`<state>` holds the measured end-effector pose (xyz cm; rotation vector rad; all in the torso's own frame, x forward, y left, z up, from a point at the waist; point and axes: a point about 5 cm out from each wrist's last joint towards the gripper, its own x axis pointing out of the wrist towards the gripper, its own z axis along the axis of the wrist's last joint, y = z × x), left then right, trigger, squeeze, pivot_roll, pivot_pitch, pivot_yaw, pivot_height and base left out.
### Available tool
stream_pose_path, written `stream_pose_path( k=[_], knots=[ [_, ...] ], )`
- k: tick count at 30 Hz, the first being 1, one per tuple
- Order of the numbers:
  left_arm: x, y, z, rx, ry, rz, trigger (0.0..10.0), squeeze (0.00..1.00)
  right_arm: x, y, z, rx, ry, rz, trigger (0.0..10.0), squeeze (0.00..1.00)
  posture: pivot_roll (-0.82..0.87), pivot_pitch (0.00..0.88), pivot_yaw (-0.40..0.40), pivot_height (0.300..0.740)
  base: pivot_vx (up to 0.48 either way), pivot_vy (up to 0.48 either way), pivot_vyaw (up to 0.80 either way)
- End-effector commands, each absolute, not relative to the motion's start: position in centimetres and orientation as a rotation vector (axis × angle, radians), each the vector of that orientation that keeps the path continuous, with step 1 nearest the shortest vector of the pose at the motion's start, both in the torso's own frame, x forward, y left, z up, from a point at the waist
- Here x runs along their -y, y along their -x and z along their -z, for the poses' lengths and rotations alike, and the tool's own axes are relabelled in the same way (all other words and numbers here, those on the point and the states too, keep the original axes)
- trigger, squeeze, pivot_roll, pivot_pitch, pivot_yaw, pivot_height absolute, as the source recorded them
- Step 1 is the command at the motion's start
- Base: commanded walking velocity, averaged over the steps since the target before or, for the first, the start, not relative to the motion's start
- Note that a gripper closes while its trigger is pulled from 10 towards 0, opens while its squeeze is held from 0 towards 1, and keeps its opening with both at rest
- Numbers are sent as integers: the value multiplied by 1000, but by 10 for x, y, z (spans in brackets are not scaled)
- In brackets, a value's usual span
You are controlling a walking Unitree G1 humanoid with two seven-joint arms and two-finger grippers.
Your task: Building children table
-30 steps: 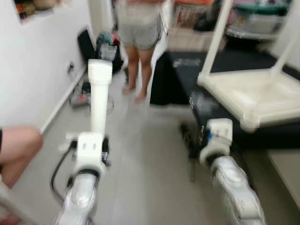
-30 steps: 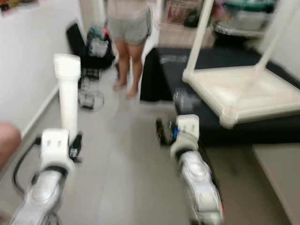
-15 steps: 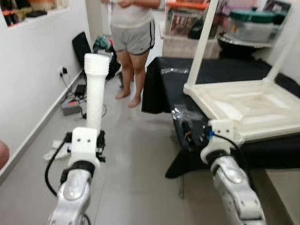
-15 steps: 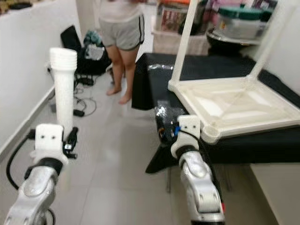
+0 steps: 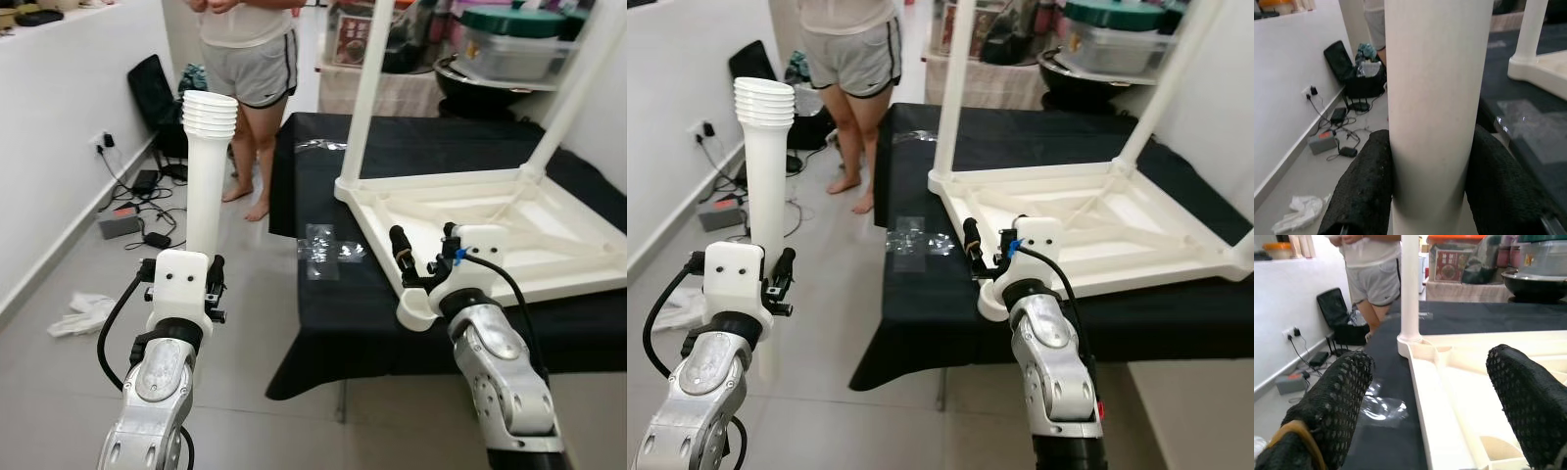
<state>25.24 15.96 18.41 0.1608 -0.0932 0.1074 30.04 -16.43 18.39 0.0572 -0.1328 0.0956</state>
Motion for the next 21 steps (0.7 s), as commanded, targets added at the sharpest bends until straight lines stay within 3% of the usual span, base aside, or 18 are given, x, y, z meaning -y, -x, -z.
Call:
stream_pose_path(
  k=[1,4,14,21],
  knots=[
    [-161,-252,-186,96,-169,-121,10000,0,167,-300,-183,132,-63,-91,10000,0,118,79,-94,740,0,-461,0],
    [-161,-252,-188,97,-160,-124,10000,0,166,-301,-185,138,-68,-92,10000,0,117,80,-93,740,0,-349,0],
    [-165,-257,-192,102,-156,-134,10000,0,160,-305,-197,173,-120,-151,10000,0,117,66,-91,740,0,0,0],
    [-172,-267,-201,110,-193,-76,10000,0,150,-313,-219,199,-269,-318,10000,0,115,68,-94,740,0,0,0]
  ],
)
